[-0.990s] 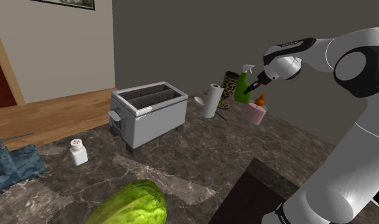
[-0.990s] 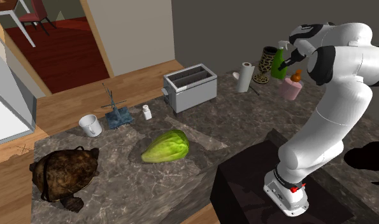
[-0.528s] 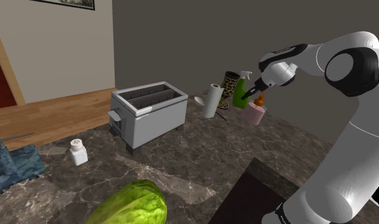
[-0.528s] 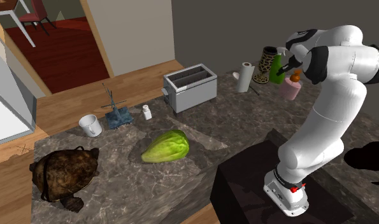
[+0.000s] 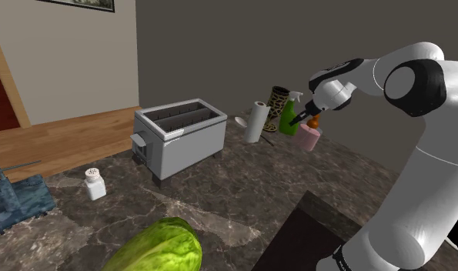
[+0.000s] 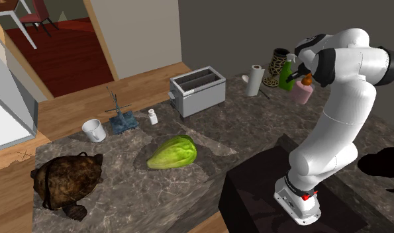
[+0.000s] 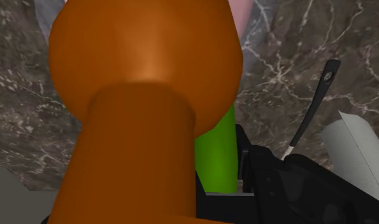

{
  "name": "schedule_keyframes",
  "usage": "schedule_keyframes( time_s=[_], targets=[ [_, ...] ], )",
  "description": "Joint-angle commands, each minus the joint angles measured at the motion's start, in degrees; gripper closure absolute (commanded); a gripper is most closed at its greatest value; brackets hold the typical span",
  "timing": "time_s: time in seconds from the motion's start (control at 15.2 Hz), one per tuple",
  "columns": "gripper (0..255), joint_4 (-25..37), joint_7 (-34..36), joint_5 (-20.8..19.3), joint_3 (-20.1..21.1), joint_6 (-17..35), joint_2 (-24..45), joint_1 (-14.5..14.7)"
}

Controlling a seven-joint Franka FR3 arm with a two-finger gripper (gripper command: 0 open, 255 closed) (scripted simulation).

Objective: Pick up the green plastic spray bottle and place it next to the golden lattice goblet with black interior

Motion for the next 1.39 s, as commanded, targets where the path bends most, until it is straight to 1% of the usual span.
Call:
schedule_keyframes(
  time_s=[0.0, 0.33, 0.4, 0.73, 0.99, 1.32],
  targets=[
    [255, -0.39, -0.28, 0.27, 0.09, 0.11, 0.35, -0.06],
    [255, -0.39, -0.28, 0.27, 0.10, 0.11, 0.36, -0.07],
    [0, -0.60, -0.29, 0.27, 0.11, 0.26, 0.25, 0.00],
    [0, -0.39, -0.28, 0.28, 0.10, 0.11, 0.36, -0.07],
    [0, -1.29, 4.12, -6.98, -2.20, -3.19, -6.21, 0.71],
    [0, -1.29, 4.12, -6.99, -2.14, -3.18, -6.21, 0.65]
  ],
)
